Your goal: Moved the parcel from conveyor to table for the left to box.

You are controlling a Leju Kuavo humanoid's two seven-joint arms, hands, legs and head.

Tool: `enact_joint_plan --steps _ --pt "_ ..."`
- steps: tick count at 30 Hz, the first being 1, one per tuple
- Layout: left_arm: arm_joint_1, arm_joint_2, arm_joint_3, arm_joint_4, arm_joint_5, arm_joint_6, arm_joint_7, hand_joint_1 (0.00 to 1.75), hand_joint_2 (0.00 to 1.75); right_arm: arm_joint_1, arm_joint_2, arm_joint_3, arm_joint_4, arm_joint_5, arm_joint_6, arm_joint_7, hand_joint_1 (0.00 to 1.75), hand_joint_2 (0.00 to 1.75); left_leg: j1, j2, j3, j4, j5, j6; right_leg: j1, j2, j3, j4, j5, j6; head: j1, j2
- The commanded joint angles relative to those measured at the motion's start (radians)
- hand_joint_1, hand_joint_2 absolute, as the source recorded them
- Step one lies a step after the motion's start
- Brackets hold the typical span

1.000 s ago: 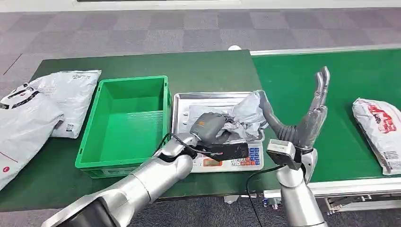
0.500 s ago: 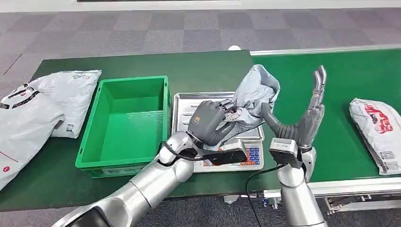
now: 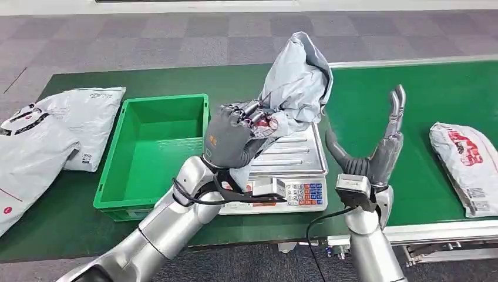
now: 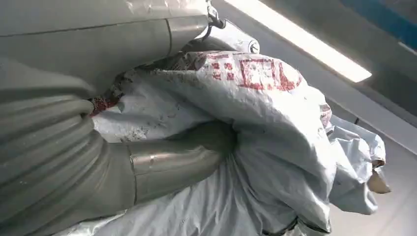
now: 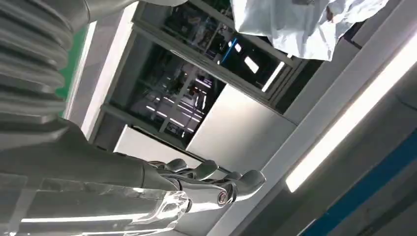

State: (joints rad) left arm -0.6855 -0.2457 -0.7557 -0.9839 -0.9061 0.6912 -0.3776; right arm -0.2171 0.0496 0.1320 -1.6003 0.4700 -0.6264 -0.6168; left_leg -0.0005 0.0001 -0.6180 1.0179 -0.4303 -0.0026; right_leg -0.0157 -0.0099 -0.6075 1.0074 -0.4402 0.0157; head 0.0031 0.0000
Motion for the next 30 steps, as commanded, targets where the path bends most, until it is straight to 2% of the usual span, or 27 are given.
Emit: enact_joint_plan --steps 1,3,5,6,7,9,11,14,27,28,29,30 --pt "0.068 0.108 0.284 -0.059 -0.038 0.007 0.010 1.75 1.75 0.062 -0.057 -0.035 -0.062 -0.004 -0.018 0.009 0.00 1.75 0.000 0.003 0.004 -0.002 -0.001 -0.001 0.000 0.004 0.003 -0.002 0.000 -0.001 0.000 0.000" --pt "0.119 0.147 0.344 -0.079 -0.023 0.006 -0.002 1.75 1.75 0.100 -0.066 -0.047 -0.101 -0.016 -0.023 -0.010 0.00 1.75 0.000 0.005 0.006 -0.004 -0.001 -0.001 0.000 0.005 0.004 -0.003 0.000 -0.001 0.000 0.000" --pt "0.175 0.176 0.412 -0.084 -0.061 -0.016 0.047 1.75 1.75 0.133 -0.067 -0.066 -0.136 -0.024 -0.023 -0.018 0.00 1.75 0.000 0.004 0.006 -0.004 -0.002 -0.002 0.000 0.006 0.004 -0.003 0.000 -0.002 0.000 0.000" --pt "0.191 0.186 0.437 -0.074 -0.100 -0.068 0.104 1.75 1.75 0.142 -0.067 -0.076 -0.146 -0.021 -0.022 -0.018 0.00 1.75 0.000 0.003 0.006 -0.003 -0.002 -0.002 0.000 0.005 0.003 -0.002 -0.001 -0.001 0.000 0.000" --pt "0.194 0.190 0.478 -0.027 -0.119 -0.188 0.219 1.75 1.75 0.153 -0.067 -0.088 -0.156 -0.015 -0.020 -0.017 0.00 1.75 0.001 0.004 0.008 -0.005 -0.002 -0.002 0.001 0.006 0.005 -0.004 -0.001 -0.002 0.000 0.000" --pt "0.176 0.198 0.517 0.076 -0.146 -0.292 0.322 1.75 1.75 0.167 -0.064 -0.108 -0.169 -0.001 -0.020 -0.010 0.00 1.75 0.001 0.004 0.006 -0.003 -0.002 -0.002 0.001 0.005 0.003 -0.002 -0.001 -0.002 0.000 0.000" --pt "0.146 0.200 0.540 0.204 -0.159 -0.339 0.340 1.75 1.75 0.179 -0.053 -0.124 -0.178 0.010 -0.016 -0.008 0.00 1.75 0.001 0.003 0.006 -0.003 -0.002 -0.002 0.001 0.003 0.004 -0.002 -0.002 -0.003 0.000 0.000" --pt "0.129 0.195 0.543 0.290 -0.177 -0.376 0.351 1.75 1.75 0.189 -0.041 -0.130 -0.170 0.018 -0.022 -0.009 0.00 1.75 0.001 0.003 0.004 -0.003 -0.002 -0.002 0.001 0.003 0.002 -0.002 -0.002 -0.003 0.000 0.000" --pt "0.142 0.196 0.535 0.294 -0.227 -0.412 0.404 1.75 1.75 0.170 -0.030 -0.113 -0.145 0.034 -0.022 -0.007 0.00 1.75 0.001 0.003 0.003 -0.002 -0.002 -0.002 0.001 0.004 0.001 -0.001 -0.002 -0.003 0.000 0.000" --pt "0.149 0.192 0.546 0.278 -0.227 -0.378 0.408 1.34 1.75 0.169 -0.028 -0.112 -0.145 0.037 -0.023 -0.003 0.00 1.75 0.001 0.004 0.005 -0.003 -0.002 -0.002 0.001 0.004 0.003 -0.002 -0.002 -0.003 0.000 0.000" --pt "0.159 0.185 0.565 0.253 -0.213 -0.331 0.401 0.00 1.75 0.167 -0.025 -0.112 -0.147 0.039 -0.025 0.002 0.00 1.75 0.001 0.004 0.004 -0.003 -0.002 -0.002 0.001 0.004 0.002 -0.002 -0.002 -0.003 0.000 0.000" --pt "0.166 0.185 0.567 0.235 -0.207 -0.317 0.388 0.00 1.75 0.165 -0.025 -0.111 -0.146 0.040 -0.024 0.004 0.00 1.75 0.001 0.004 0.004 -0.002 -0.002 -0.002 0.001 0.004 0.001 -0.001 -0.002 -0.003 0.000 0.000"
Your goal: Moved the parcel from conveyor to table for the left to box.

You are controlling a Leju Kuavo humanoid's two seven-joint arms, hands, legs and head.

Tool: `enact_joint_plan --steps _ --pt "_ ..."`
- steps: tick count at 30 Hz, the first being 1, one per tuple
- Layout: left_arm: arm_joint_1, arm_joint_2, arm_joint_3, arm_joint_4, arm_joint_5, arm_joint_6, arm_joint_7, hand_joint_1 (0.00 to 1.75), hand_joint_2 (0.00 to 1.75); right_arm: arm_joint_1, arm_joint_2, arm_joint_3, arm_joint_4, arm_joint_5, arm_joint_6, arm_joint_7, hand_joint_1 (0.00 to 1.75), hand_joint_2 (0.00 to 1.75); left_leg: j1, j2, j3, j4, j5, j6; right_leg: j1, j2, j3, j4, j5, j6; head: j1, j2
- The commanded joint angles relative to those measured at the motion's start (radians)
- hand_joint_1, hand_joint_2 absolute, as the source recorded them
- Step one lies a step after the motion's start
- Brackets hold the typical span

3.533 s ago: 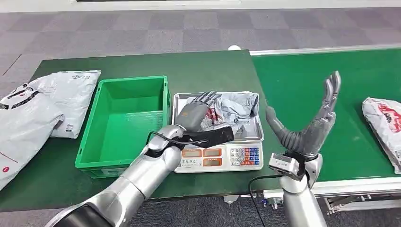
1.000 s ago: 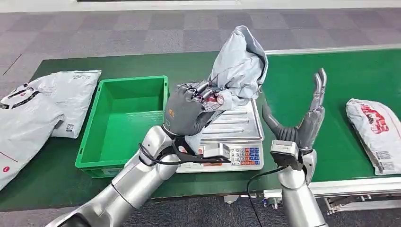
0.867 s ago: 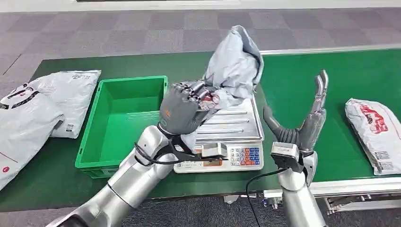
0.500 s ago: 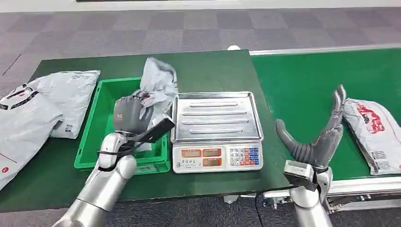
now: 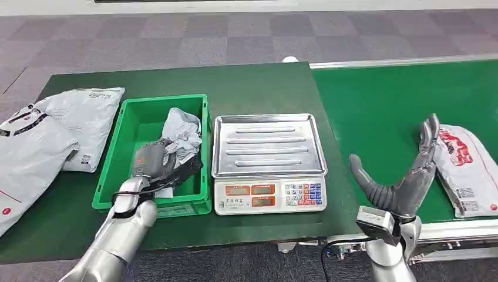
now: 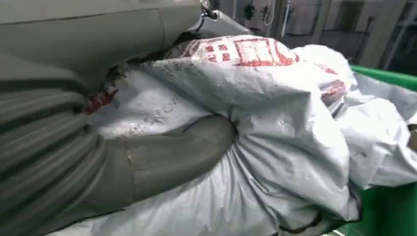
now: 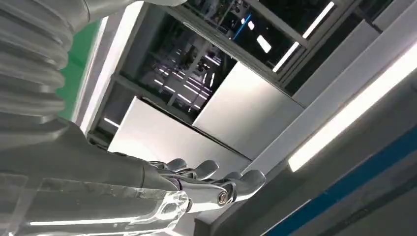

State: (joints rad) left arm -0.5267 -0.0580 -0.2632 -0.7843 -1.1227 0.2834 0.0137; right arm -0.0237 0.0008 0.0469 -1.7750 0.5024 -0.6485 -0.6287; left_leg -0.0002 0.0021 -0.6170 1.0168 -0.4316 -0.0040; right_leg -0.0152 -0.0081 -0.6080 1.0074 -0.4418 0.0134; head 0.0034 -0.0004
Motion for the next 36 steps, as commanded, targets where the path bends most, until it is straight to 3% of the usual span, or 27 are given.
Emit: enact_joint_plan --steps 1,4,18,21,23,30,32,36 --pt "0.028 -0.015 0.101 -0.016 0.061 0.158 -0.057 0.00 1.75 -0.028 0.022 -0.024 0.027 0.008 -0.001 0.017 0.00 1.75 0.001 0.002 0.004 -0.002 -0.001 -0.001 0.001 0.003 0.003 -0.002 0.000 -0.001 0.000 0.000" --pt "0.059 -0.012 0.106 -0.099 0.100 0.176 -0.081 0.00 1.75 -0.022 0.023 -0.022 0.020 0.011 -0.003 0.018 0.00 1.75 0.001 0.002 0.003 -0.001 -0.001 -0.001 0.001 0.003 0.002 -0.001 0.000 -0.001 0.000 0.000" --pt "0.059 -0.012 0.106 -0.099 0.100 0.176 -0.081 0.00 1.75 -0.022 0.023 -0.022 0.020 0.011 -0.003 0.018 0.00 1.75 0.001 0.000 0.002 -0.001 0.000 -0.001 0.001 0.001 0.002 -0.001 0.000 -0.001 0.000 0.000" --pt "0.105 -0.036 0.130 -0.247 0.303 0.342 -0.297 0.00 1.75 -0.043 0.011 -0.009 0.036 -0.002 0.005 0.017 0.00 1.75 0.001 0.001 0.002 0.000 -0.001 -0.001 0.001 0.001 0.002 -0.001 0.000 -0.001 0.000 0.000" --pt "0.155 -0.028 0.109 -0.381 0.353 0.415 -0.358 0.00 1.75 -0.052 0.004 0.001 0.045 -0.010 0.002 0.016 0.00 1.75 0.001 0.002 0.002 0.000 -0.001 -0.001 0.001 0.003 0.002 -0.001 0.000 -0.001 0.000 0.000" --pt "0.235 -0.200 0.331 -0.615 0.399 0.415 -0.707 0.00 1.75 -0.052 -0.006 0.007 0.059 -0.034 -0.005 0.002 0.00 1.75 0.001 0.002 0.004 -0.001 -0.002 0.000 0.001 0.003 0.004 -0.002 -0.001 0.000 0.000 0.000" --pt "0.255 -0.187 0.268 -0.747 0.505 0.415 -0.712 0.00 1.75 -0.052 -0.011 0.005 0.062 -0.043 -0.010 -0.002 0.00 1.75 0.001 0.001 0.001 0.000 -0.001 0.000 0.001 0.002 0.002 -0.001 0.000 0.000 0.000 0.000" --pt "0.257 -0.194 0.213 -0.752 0.566 0.415 -0.712 0.00 1.75 -0.049 -0.009 0.004 0.066 -0.045 -0.012 -0.005 0.00 1.75 0.001 0.000 0.000 0.000 -0.002 0.000 0.001 0.001 0.002 -0.001 0.000 0.000 0.000 0.000"
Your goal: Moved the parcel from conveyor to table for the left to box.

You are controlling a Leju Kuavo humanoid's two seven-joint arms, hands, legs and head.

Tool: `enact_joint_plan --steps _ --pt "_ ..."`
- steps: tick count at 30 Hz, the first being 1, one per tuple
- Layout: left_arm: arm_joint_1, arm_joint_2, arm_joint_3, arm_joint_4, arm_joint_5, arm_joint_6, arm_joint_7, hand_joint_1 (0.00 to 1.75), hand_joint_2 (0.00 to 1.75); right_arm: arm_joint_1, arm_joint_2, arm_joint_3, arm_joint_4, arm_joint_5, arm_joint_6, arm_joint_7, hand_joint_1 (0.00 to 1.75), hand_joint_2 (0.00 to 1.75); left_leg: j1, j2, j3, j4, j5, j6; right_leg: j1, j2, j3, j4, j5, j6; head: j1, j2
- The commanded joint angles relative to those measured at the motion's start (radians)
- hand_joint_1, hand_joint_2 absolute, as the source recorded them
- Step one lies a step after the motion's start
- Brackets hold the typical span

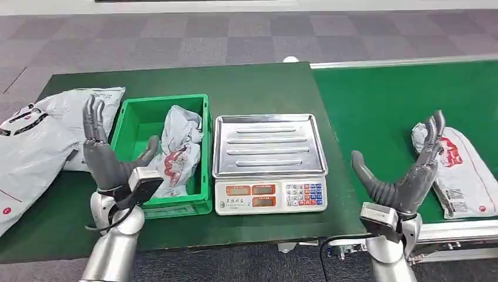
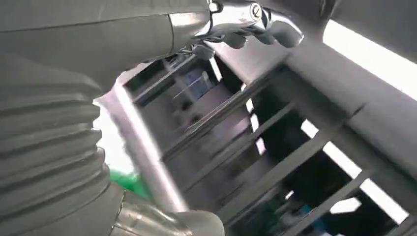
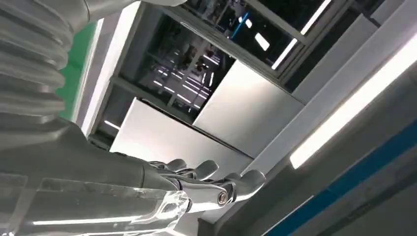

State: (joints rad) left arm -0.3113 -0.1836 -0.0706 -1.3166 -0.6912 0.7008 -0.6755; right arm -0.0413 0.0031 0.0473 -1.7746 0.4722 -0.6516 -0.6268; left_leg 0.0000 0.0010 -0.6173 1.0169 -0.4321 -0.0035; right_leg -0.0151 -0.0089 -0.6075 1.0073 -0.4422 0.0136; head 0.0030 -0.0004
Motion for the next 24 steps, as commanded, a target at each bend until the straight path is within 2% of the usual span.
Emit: enact_joint_plan --steps 1,2,4,5,7,10,13,14,15,18,21,22,24 --pt "0.039 -0.043 -0.047 -0.211 0.207 -0.003 -0.023 0.00 1.75 -0.037 -0.013 0.006 0.074 -0.022 -0.003 -0.004 0.00 1.75 0.001 0.002 0.003 -0.001 -0.001 -0.001 0.001 0.002 0.003 -0.002 0.000 -0.001 0.000 0.000" --pt "0.036 -0.016 -0.111 -0.197 0.262 -0.003 -0.023 0.00 1.75 -0.042 -0.014 0.004 0.081 -0.023 -0.002 -0.004 0.00 1.75 0.001 0.001 0.002 -0.001 -0.001 0.000 0.001 0.001 0.002 -0.002 0.000 -0.001 0.000 0.000" --pt "-0.007 0.045 -0.246 -0.077 0.375 -0.097 0.009 0.00 1.75 -0.056 -0.022 -0.002 0.096 -0.041 0.015 0.004 0.00 1.75 0.001 -0.001 0.002 -0.001 0.000 0.000 0.001 -0.001 0.003 -0.002 0.000 -0.001 0.000 0.000" --pt "-0.027 0.055 -0.280 -0.043 0.438 -0.198 0.041 0.00 1.75 -0.065 -0.029 -0.008 0.109 -0.057 0.034 0.011 0.00 1.75 0.001 0.000 0.004 -0.002 0.000 0.000 0.001 0.000 0.004 -0.003 0.000 -0.001 0.000 0.000" --pt "-0.037 0.055 -0.296 0.002 0.495 -0.290 0.056 0.00 1.75 -0.072 -0.036 -0.022 0.138 -0.072 0.066 0.035 0.00 1.75 0.001 -0.002 0.004 -0.003 0.001 0.000 0.001 -0.003 0.004 -0.004 0.001 -0.001 0.000 0.000" --pt "-0.040 0.030 -0.305 0.096 0.670 -0.568 0.073 0.00 1.75 -0.144 -0.042 -0.072 0.310 -0.239 0.295 0.126 0.00 1.75 0.000 -0.001 0.004 -0.002 0.001 0.000 0.000 -0.001 0.004 -0.003 0.001 0.000 0.000 0.000" --pt "-0.047 0.020 -0.332 0.186 0.705 -0.707 0.110 0.00 1.75 -0.180 -0.043 -0.080 0.432 -0.228 0.378 0.164 0.00 1.75 0.001 0.001 0.006 -0.003 0.001 0.000 0.001 0.001 0.006 -0.005 0.002 0.000 0.000 0.000" --pt "-0.067 0.022 -0.358 0.247 0.677 -0.762 0.149 0.00 1.75 -0.192 -0.052 -0.058 0.480 -0.241 0.520 0.249 0.00 1.75 0.001 0.002 0.007 -0.004 0.001 0.000 0.001 0.002 0.007 -0.006 0.003 0.001 0.000 0.000" --pt "-0.078 0.003 -0.353 0.299 0.631 -0.761 0.127 0.00 1.75 -0.190 -0.034 -0.066 0.513 -0.291 0.619 0.248 0.00 1.75 0.001 0.002 0.008 -0.006 0.002 0.000 0.000 0.002 0.008 -0.008 0.004 0.001 0.000 0.000" --pt "-0.071 -0.017 -0.336 0.327 0.647 -0.820 0.129 0.00 1.75 -0.180 -0.022 -0.039 0.523 -0.283 0.658 0.245 0.00 1.75 0.001 -0.002 0.008 -0.006 0.003 0.000 0.000 -0.001 0.009 -0.008 0.003 0.001 0.000 0.000" --pt "-0.070 -0.018 -0.333 0.326 0.647 -0.822 0.130 0.00 1.75 -0.179 -0.020 -0.036 0.515 -0.283 0.660 0.248 0.00 1.75 0.001 0.002 0.009 -0.005 0.001 -0.001 0.000 0.003 0.008 -0.007 0.003 0.000 0.000 0.000" --pt "-0.071 -0.017 -0.332 0.324 0.646 -0.823 0.131 0.00 1.75 -0.180 -0.022 -0.037 0.512 -0.285 0.662 0.252 0.00 1.75 0.000 0.002 0.004 -0.001 0.000 0.000 0.000 0.002 0.004 -0.003 0.002 0.001 0.000 0.000" --pt "-0.074 -0.023 -0.325 0.339 0.637 -0.836 0.155 0.00 1.75 -0.188 -0.028 -0.033 0.521 -0.312 0.708 0.280 0.00 1.75 0.000 0.001 0.005 -0.002 0.001 0.000 0.000 0.001 0.005 -0.004 0.002 0.001 0.000 0.000"
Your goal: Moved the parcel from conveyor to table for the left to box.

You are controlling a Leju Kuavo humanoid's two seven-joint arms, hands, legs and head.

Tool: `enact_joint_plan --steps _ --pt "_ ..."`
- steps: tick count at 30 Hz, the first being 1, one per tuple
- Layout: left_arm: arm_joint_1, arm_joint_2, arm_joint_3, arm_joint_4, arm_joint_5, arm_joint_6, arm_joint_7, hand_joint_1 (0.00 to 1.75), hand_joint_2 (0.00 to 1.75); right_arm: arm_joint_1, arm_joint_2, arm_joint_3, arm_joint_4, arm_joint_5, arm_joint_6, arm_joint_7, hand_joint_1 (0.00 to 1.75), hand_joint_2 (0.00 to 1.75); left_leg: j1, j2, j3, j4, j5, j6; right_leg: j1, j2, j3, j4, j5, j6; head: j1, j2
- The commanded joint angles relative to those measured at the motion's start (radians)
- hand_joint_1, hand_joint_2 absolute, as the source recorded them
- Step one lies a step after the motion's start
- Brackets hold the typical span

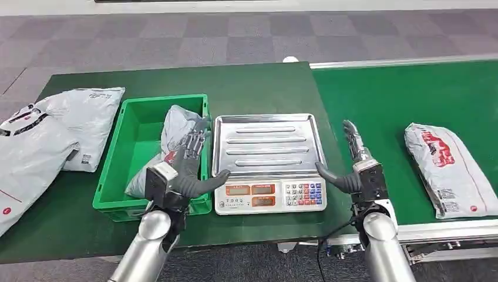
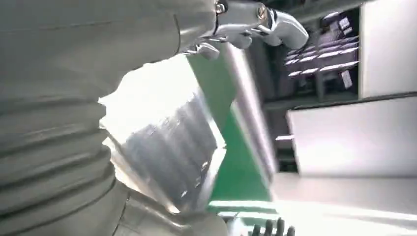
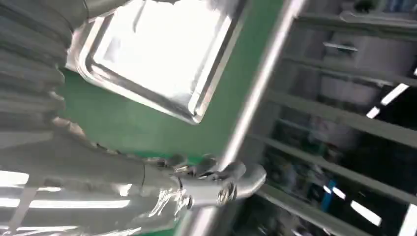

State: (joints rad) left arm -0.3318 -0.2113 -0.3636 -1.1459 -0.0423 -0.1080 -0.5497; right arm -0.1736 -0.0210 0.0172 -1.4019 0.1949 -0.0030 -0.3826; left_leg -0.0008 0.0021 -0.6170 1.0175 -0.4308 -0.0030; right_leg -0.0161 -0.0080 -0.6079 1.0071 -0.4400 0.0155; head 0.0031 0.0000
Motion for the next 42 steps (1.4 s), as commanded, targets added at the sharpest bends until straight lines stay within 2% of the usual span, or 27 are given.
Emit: enact_joint_plan --steps 1,5,12,14,15,16,19,20,23,35,37,39,40,41,42 --pt "-0.054 0.001 -0.032 0.179 -0.016 -0.025 0.032 0.00 1.75 -0.063 -0.008 0.007 0.161 -0.021 0.061 0.046 0.00 1.75 0.001 0.001 0.006 -0.004 -0.001 -0.001 0.001 0.002 0.006 -0.005 0.000 -0.001 0.000 0.000" --pt "-0.046 -0.007 -0.022 0.166 -0.034 -0.013 0.037 0.00 1.75 -0.110 -0.012 0.056 0.204 0.046 0.028 0.067 0.00 1.75 0.001 0.002 0.003 -0.001 -0.001 -0.001 0.001 0.003 0.002 -0.002 0.000 -0.001 0.000 0.000" --pt "-0.040 -0.006 -0.015 0.152 -0.048 0.003 0.043 0.00 1.75 -0.126 -0.017 0.048 0.230 0.041 0.023 0.074 0.00 1.75 0.001 0.001 0.004 -0.003 -0.001 -0.001 0.001 0.002 0.004 -0.004 0.000 -0.002 0.000 0.000" --pt "-0.029 -0.005 -0.003 0.133 -0.046 0.014 0.039 0.00 1.75 -0.140 -0.019 0.042 0.249 0.084 -0.044 0.067 0.00 1.75 0.001 0.002 0.004 -0.002 -0.001 -0.001 0.001 0.002 0.004 -0.003 0.000 -0.002 0.000 0.000" --pt "-0.015 -0.003 0.004 0.109 -0.045 0.021 0.038 0.00 1.75 -0.156 -0.026 0.041 0.267 0.232 -0.222 0.078 0.00 1.75 0.001 0.002 0.003 -0.001 -0.001 -0.001 0.001 0.002 0.002 -0.002 -0.001 -0.001 0.000 0.000" --pt "-0.010 -0.002 0.006 0.101 -0.045 0.023 0.042 0.00 1.75 -0.161 -0.029 0.036 0.275 0.303 -0.300 0.098 0.00 1.75 0.001 0.003 0.003 -0.002 -0.001 -0.001 0.001 0.003 0.003 -0.002 0.000 -0.001 0.000 0.000" --pt "0.002 -0.005 0.009 0.115 -0.049 0.032 0.037 0.00 1.75 -0.170 -0.034 -0.016 0.342 0.403 -0.421 0.132 0.00 1.75 0.001 0.002 0.004 -0.002 -0.001 -0.001 0.001 0.003 0.004 -0.003 0.000 -0.001 0.000 0.000" --pt "0.003 -0.007 0.008 0.124 -0.058 0.035 0.026 0.00 1.75 -0.188 -0.033 -0.050 0.390 0.495 -0.530 0.142 0.00 1.75 0.001 0.002 0.006 -0.004 -0.001 -0.001 0.001 0.002 0.006 -0.005 0.000 -0.001 0.000 0.000" --pt "0.000 -0.010 0.009 0.132 -0.061 0.037 0.020 0.00 1.75 -0.207 -0.037 -0.081 0.436 0.499 -0.537 0.118 0.00 1.75 0.001 0.001 0.004 -0.002 -0.001 -0.001 0.001 0.001 0.004 -0.002 -0.001 -0.001 0.000 0.000" --pt "-0.002 -0.009 0.009 0.130 -0.061 0.037 0.021 0.00 1.75 -0.208 -0.029 -0.087 0.435 0.514 -0.557 0.132 0.00 1.75 0.001 0.001 0.003 -0.002 -0.001 -0.001 0.001 0.001 0.004 -0.003 -0.001 -0.001 0.000 0.000" --pt "-0.012 -0.004 0.007 0.141 -0.060 0.036 0.017 0.00 1.75 -0.232 -0.038 -0.137 0.482 0.522 -0.582 0.148 0.00 1.75 0.001 0.001 0.003 -0.002 -0.001 -0.001 0.001 0.001 0.003 -0.002 -0.001 -0.001 0.000 0.000" --pt "-0.017 -0.002 0.006 0.143 -0.055 0.030 0.011 0.00 1.75 -0.282 -0.061 -0.204 0.606 0.584 -0.669 0.183 0.00 1.75 0.000 0.000 0.003 -0.001 -0.001 -0.001 0.001 0.000 0.003 -0.002 -0.001 -0.001 0.000 0.000" --pt "-0.016 -0.002 0.006 0.138 -0.055 0.028 0.012 0.00 1.75 -0.300 -0.068 -0.226 0.649 0.598 -0.675 0.195 0.00 1.75 0.001 -0.001 0.003 -0.002 -0.001 0.000 0.001 0.000 0.004 -0.002 -0.001 -0.001 0.000 0.000" --pt "-0.013 -0.001 0.007 0.132 -0.056 0.027 0.013 0.00 1.75 -0.320 -0.074 -0.256 0.701 0.598 -0.685 0.173 0.00 1.75 0.001 -0.001 0.004 -0.003 -0.001 0.000 0.001 0.000 0.005 -0.004 0.000 -0.001 0.000 0.000" --pt "-0.012 -0.001 0.008 0.127 -0.057 0.027 0.015 0.00 1.75 -0.335 -0.081 -0.276 0.742 0.672 -0.695 0.222 0.00 1.75 0.001 -0.001 0.005 -0.004 0.000 -0.001 0.001 0.000 0.006 -0.005 0.000 -0.001 0.000 0.000"
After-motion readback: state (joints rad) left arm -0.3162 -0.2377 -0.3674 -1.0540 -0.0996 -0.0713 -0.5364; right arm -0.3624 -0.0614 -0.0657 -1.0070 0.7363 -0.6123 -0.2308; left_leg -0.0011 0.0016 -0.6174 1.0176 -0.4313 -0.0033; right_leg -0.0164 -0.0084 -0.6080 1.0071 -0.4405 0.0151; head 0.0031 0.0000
